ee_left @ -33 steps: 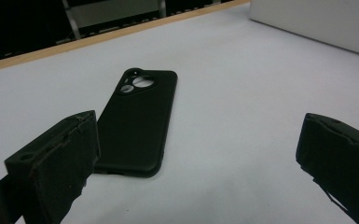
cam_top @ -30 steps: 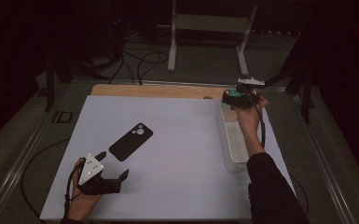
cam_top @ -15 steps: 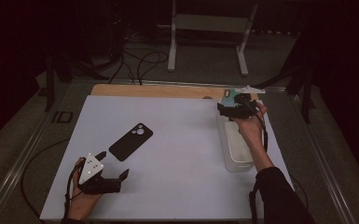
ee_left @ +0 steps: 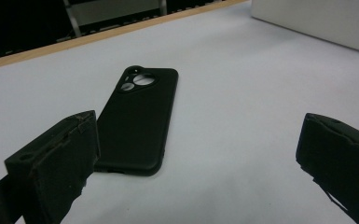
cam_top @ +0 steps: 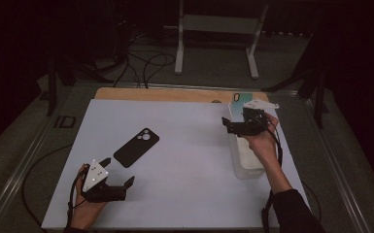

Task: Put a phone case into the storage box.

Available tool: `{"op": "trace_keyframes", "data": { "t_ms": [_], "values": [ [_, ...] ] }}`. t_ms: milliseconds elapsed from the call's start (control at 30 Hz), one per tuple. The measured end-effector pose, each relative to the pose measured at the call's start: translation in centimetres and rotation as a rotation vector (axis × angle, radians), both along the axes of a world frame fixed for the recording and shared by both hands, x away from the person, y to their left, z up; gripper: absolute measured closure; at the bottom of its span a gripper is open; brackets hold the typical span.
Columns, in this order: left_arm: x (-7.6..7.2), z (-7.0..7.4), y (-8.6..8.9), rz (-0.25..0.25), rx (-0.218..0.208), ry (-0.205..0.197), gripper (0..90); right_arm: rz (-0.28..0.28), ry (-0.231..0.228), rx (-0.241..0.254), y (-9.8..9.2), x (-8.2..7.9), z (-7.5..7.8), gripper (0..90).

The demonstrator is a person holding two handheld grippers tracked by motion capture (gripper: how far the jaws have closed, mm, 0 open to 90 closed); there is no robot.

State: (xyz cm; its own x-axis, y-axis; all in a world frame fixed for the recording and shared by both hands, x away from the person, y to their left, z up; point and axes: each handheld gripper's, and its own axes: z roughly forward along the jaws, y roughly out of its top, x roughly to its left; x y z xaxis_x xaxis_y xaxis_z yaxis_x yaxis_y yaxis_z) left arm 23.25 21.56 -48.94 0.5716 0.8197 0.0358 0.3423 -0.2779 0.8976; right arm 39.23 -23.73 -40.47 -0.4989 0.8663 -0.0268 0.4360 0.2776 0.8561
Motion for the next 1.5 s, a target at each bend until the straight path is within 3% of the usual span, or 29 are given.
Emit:
{"op": "trace_keyframes", "data": {
  "t_ms": [267, 533, 700, 900, 1200, 1333, 1500],
  "values": [
    [0.0, 0.0, 0.0, 0.001, 0.001, -0.002, 0.1, 0.028, -0.008, -0.004, -0.3, -1.7, -0.5, 9.5],
    [0.0, 0.1, 0.1, 0.011, -0.002, -0.006, 0.1, 0.055, -0.039, 0.031, -0.8, -3.8, -0.8, 9.4],
    [0.0, 0.2, 0.3, 0.018, -0.006, -0.009, 0.1, 0.091, -0.070, 0.045, -1.0, -6.3, -1.5, 9.4],
    [-0.1, 0.4, 0.4, 0.026, -0.013, -0.016, 0.1, 0.122, -0.111, 0.059, -0.8, -8.2, -1.9, 8.9],
    [0.0, 0.6, 0.8, 0.038, -0.024, -0.021, 0.1, 0.125, -0.122, 0.100, -1.6, -10.4, -3.2, 8.9],
    [0.1, 0.7, 0.8, 0.047, -0.022, -0.022, 0.1, 0.114, -0.117, 0.148, -2.3, -11.4, -4.2, 9.0],
    [0.2, 0.9, 0.7, 0.048, -0.018, -0.027, 0.1, 0.118, -0.120, 0.155, -2.7, -12.4, -5.2, 9.0]
  ]
}}
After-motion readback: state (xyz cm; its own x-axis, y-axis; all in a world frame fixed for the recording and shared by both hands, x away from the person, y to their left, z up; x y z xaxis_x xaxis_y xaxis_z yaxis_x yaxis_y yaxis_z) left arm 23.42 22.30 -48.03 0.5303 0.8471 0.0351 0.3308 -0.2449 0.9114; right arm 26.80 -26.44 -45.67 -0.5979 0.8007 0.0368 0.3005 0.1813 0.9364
